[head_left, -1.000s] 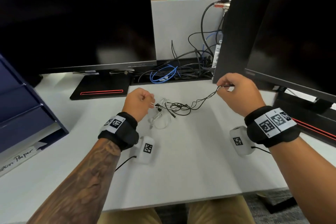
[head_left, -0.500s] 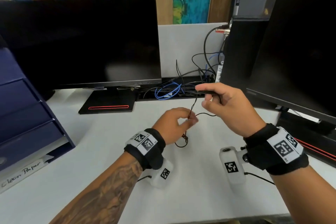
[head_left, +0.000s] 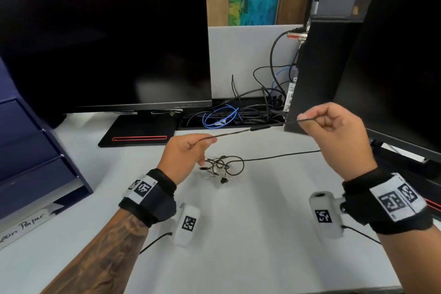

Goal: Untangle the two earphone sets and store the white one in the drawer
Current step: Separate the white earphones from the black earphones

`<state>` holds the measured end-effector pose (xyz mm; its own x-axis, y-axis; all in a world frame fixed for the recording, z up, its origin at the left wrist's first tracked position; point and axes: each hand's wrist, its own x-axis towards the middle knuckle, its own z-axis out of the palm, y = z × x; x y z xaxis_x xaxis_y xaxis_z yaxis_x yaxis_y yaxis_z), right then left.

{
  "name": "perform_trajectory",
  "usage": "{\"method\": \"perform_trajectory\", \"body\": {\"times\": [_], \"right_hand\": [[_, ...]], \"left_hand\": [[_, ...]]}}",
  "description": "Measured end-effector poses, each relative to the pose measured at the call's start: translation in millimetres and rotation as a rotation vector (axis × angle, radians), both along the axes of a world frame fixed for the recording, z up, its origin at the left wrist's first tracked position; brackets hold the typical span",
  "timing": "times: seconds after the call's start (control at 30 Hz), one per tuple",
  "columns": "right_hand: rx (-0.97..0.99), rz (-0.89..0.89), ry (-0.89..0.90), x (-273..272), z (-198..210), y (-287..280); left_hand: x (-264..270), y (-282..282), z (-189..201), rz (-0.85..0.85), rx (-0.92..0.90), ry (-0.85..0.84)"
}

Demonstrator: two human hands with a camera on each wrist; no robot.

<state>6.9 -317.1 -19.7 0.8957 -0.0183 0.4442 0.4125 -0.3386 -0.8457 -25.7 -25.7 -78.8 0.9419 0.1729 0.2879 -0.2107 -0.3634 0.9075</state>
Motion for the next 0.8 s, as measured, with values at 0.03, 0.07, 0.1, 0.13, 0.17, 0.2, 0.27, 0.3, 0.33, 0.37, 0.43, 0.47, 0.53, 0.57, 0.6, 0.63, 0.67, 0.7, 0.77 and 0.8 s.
{"method": "perform_trajectory", "body": {"times": [0.03,0.07,0.1,0.13,0.17,0.2,0.27,0.3,0.33,0.37,0.43,0.47,0.53,0.57,0.6,0.63,0.67,0.7,0.77,0.8], "right_hand": [[-0.107,-0.048,-0.07,0.4,-2.8,-5.0],[-0.222,-0.1,-0.133,0.8,-6.3,-9.3],[-0.345,-0.161,-0.192,0.4,-9.0,-11.9],[-0.443,-0.212,-0.244,-0.8,-10.2,-13.2],[-0.49,-0.233,-0.279,-2.2,-10.4,-13.9],[-0.477,-0.216,-0.289,-2.1,-10.6,-14.2],[-0.222,-0.104,-0.192,1.5,-8.7,-12.6],[0.001,-0.02,-0.083,4.2,-6.2,-11.4],[0.278,0.085,0.067,5.1,-2.2,-8.4],[0.532,0.187,0.239,4.8,1.9,-5.2],[0.693,0.264,0.455,4.3,4.7,-4.7],[0.619,0.24,0.465,4.6,3.9,-6.2],[0.345,0.145,0.32,3.6,0.9,-9.5],[0.203,0.086,0.226,2.8,-0.6,-10.9],[0.07,0.023,0.136,2.9,-1.6,-12.4],[-0.052,-0.032,0.056,3.5,-2.7,-14.2],[-0.15,-0.072,-0.009,3.9,-4.1,-15.5],[-0.225,-0.101,-0.057,3.6,-5.4,-15.8],[-0.325,-0.155,-0.112,1.2,-8.5,-14.1],[-0.356,-0.184,-0.123,0.1,-10.2,-13.2]], "left_hand": [[-0.5,3.5,-2.0,0.006,0.03,-0.002],[-0.8,6.3,-3.6,0.002,0.066,-0.005],[-1.3,8.1,-5.2,-0.005,0.109,-0.009],[-1.5,8.9,-6.4,-0.014,0.156,-0.015],[-1.8,9.2,-7.1,-0.024,0.193,-0.016],[-2.4,9.1,-7.2,-0.034,0.208,-0.014],[-3.3,7.6,-6.1,-0.032,0.198,-0.012],[-4.0,6.6,-5.3,-0.025,0.174,-0.015],[-4.5,5.8,-5.5,-0.02,0.137,-0.015],[-5.4,5.0,-5.5,-0.015,0.095,-0.01],[-6.9,5.0,-5.3,-0.012,0.043,-0.002],[-7.0,6.1,-5.4,-0.009,0.04,-0.006],[-6.8,11.2,-6.7,0.011,0.038,-0.012],[-6.6,14.3,-7.3,0.024,0.039,-0.008],[-6.4,18.1,-8.0,0.031,0.048,0.001],[-6.1,21.2,-8.2,0.031,0.066,0.015],[-6.1,22.9,-8.0,0.023,0.087,0.026],[-6.4,23.7,-7.7,0.015,0.11,0.029],[-6.3,23.8,-7.3,0.006,0.164,0.023],[-6.7,23.4,-6.6,0.002,0.197,0.023]]}}
